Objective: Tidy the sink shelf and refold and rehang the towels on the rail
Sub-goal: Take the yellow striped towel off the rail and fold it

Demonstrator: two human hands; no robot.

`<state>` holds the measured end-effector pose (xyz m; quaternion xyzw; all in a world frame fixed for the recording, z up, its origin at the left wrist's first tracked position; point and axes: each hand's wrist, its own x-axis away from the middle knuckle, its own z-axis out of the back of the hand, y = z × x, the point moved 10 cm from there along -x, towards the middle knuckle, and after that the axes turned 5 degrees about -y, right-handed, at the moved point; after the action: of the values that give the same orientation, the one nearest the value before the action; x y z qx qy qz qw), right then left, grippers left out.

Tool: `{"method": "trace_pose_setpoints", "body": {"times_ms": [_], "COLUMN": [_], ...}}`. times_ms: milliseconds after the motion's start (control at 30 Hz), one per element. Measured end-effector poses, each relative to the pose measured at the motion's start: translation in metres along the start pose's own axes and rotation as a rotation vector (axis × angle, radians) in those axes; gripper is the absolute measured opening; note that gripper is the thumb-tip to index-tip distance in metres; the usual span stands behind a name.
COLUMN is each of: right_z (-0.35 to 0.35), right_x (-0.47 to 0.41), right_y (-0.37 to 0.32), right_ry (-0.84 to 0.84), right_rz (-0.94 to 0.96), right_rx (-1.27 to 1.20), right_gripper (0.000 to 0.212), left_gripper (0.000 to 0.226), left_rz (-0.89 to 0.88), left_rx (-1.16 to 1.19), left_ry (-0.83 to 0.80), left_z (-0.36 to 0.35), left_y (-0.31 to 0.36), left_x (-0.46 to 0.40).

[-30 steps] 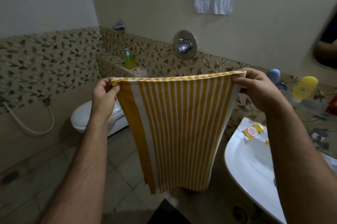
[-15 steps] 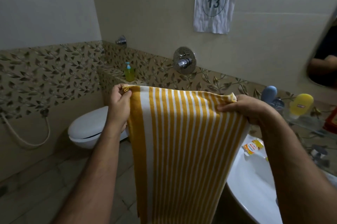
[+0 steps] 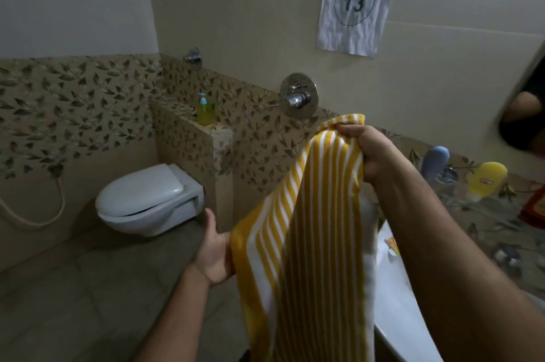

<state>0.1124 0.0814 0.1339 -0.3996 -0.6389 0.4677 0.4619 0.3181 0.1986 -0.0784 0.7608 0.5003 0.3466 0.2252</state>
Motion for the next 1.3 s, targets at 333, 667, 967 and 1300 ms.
{"method": "trace_pose_setpoints", "body": {"times_ms": [333, 667, 967, 1300], "right_z": [0.046, 0.089, 0.070, 0.057], "right_x": [0.008, 0.001, 0.002, 0.017], "right_y": [0.007, 0.076, 0.077, 0.031], "right_ry": [0.005, -0.081, -0.221, -0.278], "right_rz": [-0.037, -0.011, 0.105, 0.214], "right_rx": [0.061, -0.155, -0.180, -0.117], "right_gripper": [0.024, 0.091, 0.074, 0.049], "left_gripper": [0.028, 0.036, 0.031, 0.029], "left_rz": [-0.340, -0.297, -0.308, -0.402], "left_rx": [-0.208, -0.122, -0.217, -0.219], "left_ry": [0.154, 0.329, 0.412, 0.350], "left_z": [-0.041, -0.106, -0.077, -0.066], "left_y": [0.069, 0.142, 0.156, 0.184], "left_x": [0.002, -0.013, 0.012, 0.036]}}
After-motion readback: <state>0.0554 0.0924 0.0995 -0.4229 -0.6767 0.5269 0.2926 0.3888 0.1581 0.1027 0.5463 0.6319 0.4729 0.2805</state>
